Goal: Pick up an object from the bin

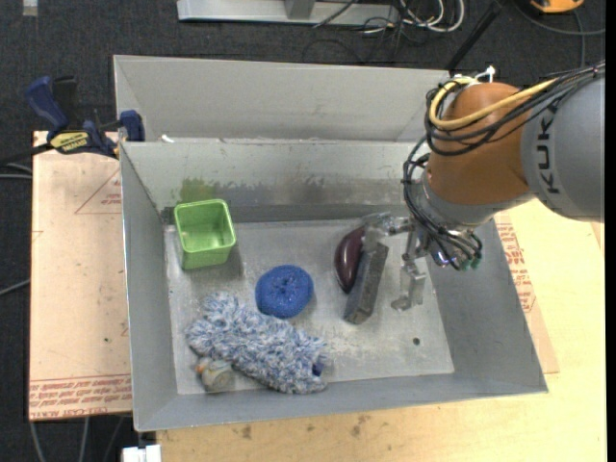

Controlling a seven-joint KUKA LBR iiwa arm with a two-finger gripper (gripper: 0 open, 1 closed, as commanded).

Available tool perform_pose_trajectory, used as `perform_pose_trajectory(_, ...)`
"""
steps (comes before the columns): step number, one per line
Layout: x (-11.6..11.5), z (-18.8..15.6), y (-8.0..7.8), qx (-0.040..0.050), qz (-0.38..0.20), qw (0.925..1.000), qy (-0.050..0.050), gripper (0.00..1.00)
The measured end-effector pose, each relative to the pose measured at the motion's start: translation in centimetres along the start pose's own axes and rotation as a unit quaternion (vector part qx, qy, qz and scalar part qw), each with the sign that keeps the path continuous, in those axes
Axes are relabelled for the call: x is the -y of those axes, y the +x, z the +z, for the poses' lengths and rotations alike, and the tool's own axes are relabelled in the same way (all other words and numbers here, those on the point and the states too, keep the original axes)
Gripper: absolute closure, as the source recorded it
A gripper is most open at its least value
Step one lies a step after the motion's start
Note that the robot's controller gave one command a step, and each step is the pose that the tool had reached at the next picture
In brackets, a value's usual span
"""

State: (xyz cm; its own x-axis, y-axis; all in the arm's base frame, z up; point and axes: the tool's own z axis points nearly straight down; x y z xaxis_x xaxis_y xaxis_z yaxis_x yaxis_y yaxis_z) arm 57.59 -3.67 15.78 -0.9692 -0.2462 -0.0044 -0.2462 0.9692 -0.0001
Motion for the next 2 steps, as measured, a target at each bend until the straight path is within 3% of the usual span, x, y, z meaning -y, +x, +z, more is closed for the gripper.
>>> perform_pose_trajectory(1,-0.4,5.3,0.1,0.0,0.085,0.9964,0.0,0.0)
perform_pose_trajectory(2,-0.5,7.0,-0.7,-0.0006,0.032,0.9995,0.0,0.0)
